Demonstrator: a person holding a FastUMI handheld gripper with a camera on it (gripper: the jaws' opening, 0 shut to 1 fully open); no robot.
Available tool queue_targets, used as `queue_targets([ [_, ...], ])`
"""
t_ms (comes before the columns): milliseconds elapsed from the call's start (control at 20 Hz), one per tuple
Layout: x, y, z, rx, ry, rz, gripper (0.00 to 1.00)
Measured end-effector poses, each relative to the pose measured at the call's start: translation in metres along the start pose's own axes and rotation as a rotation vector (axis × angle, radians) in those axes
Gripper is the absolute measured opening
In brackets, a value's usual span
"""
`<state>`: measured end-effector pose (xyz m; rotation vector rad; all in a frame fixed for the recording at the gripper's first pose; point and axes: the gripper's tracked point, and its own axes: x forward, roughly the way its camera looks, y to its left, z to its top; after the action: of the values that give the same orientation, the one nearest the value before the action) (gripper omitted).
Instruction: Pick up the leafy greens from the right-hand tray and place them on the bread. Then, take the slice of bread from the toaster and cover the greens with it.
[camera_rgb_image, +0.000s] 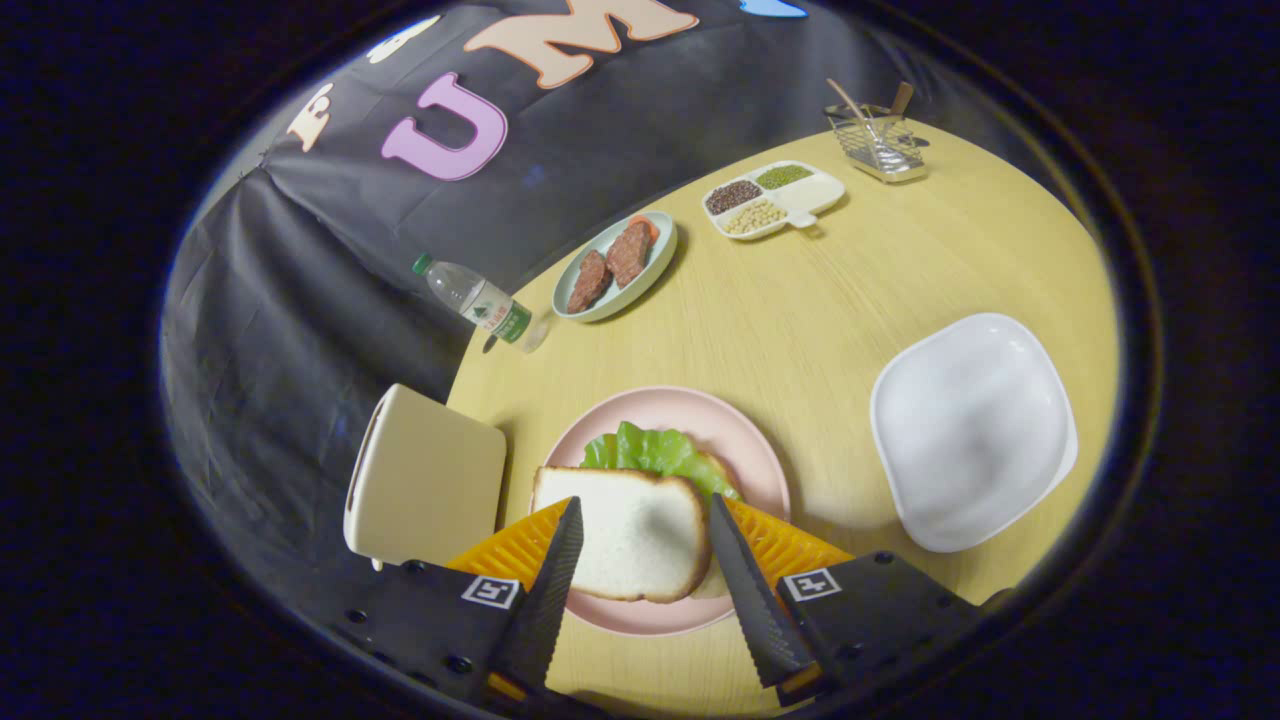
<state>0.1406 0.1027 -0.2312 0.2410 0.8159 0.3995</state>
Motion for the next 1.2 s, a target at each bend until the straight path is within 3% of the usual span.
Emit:
queue_targets([
  [200,-0.010,-0.006,0.014,-0.010,-0.043,-0.019,0.98],
  [600,-0.054,0.016,0.050,-0.142,-0.198,-0.052,1.00],
  [850,-0.123,0.067,0.094,-0.266,-0.477,0.013,1.00],
  [1200,-0.233,0.107,0.161,-0.401,-0.887,-0.015,1.00],
])
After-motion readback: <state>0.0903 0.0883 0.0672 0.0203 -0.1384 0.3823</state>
